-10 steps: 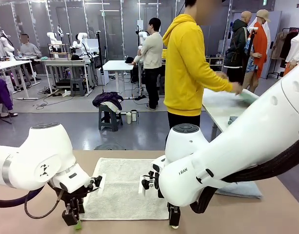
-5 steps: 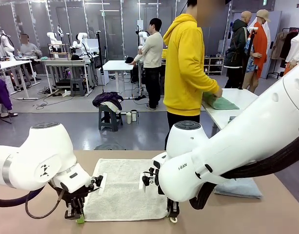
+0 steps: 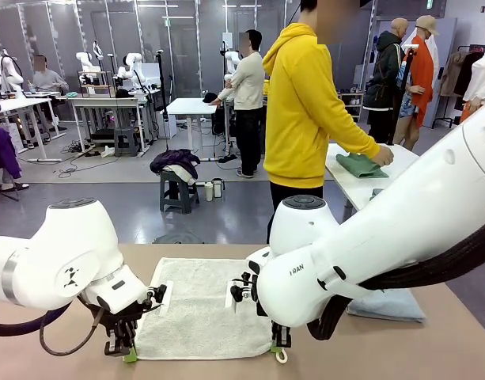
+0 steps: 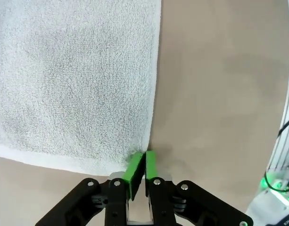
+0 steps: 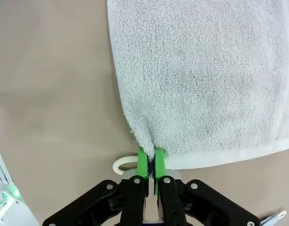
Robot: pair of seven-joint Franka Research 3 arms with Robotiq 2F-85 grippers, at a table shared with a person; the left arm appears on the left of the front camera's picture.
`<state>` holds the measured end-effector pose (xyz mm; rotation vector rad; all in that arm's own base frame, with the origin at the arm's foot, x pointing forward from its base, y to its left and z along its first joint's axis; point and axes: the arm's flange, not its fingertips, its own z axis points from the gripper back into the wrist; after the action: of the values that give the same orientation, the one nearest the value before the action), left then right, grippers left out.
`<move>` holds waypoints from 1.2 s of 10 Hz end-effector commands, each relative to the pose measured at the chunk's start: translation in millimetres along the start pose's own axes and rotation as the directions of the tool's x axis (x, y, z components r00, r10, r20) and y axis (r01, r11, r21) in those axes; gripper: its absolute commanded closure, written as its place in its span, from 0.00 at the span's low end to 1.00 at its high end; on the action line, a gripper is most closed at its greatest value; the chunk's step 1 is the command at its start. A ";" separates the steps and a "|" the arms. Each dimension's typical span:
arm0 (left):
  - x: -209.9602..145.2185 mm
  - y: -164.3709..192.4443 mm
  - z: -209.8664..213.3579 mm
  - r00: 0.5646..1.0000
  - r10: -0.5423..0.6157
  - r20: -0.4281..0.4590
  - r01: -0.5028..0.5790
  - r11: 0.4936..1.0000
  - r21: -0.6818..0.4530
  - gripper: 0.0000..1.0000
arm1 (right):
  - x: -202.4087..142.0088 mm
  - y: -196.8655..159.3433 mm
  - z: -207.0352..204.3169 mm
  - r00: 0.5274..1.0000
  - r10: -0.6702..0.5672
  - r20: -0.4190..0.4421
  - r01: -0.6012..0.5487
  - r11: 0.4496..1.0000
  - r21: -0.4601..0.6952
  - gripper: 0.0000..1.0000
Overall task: Fold the towels and place them in the basket.
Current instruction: When a person lays out a Towel with hook on the table, fold it in half twice.
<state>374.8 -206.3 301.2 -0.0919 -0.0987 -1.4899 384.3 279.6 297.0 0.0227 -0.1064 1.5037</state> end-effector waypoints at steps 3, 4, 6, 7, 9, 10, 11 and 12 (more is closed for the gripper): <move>-1.1 -11.3 29.2 0.999 -0.018 0.034 0.017 0.999 0.038 1.00 | -1.2 11.8 30.2 0.999 -0.048 0.003 0.048 0.998 0.036 1.00; 0.3 -14.6 42.1 0.999 -0.027 0.040 0.026 0.999 0.037 1.00 | 0.9 13.0 42.2 0.998 -0.054 0.026 0.053 0.998 0.044 1.00; 1.5 -17.2 61.6 0.997 -0.031 0.066 0.027 0.998 0.052 0.99 | 3.8 15.5 62.7 0.997 -0.063 0.040 0.062 0.997 0.040 1.00; 1.7 -15.7 64.4 0.996 -0.012 0.085 0.005 0.997 0.072 0.99 | 2.8 16.6 68.5 0.996 -0.069 0.050 0.068 0.997 0.027 1.00; 1.5 -14.1 62.8 0.996 -0.013 0.088 0.007 0.998 0.069 0.99 | -2.7 22.5 72.2 0.995 -0.085 0.060 0.085 0.996 0.018 1.00; 6.9 -10.9 69.8 0.998 -0.016 0.066 0.011 0.996 0.083 0.99 | 5.5 14.6 70.3 0.997 -0.061 0.044 0.061 0.998 0.010 1.00; 6.9 -10.9 69.8 0.998 -0.016 0.066 0.011 0.996 0.083 0.99 | 5.5 14.6 70.3 0.997 -0.061 0.044 0.061 0.998 0.010 1.00; 6.9 -10.9 69.8 0.998 -0.016 0.066 0.011 0.996 0.083 0.99 | 5.5 14.6 70.3 0.997 -0.061 0.044 0.061 0.998 0.010 1.00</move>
<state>364.2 -204.5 371.7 -0.0776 -0.2174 -1.4917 364.0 278.8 368.3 0.0664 -0.1356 1.4411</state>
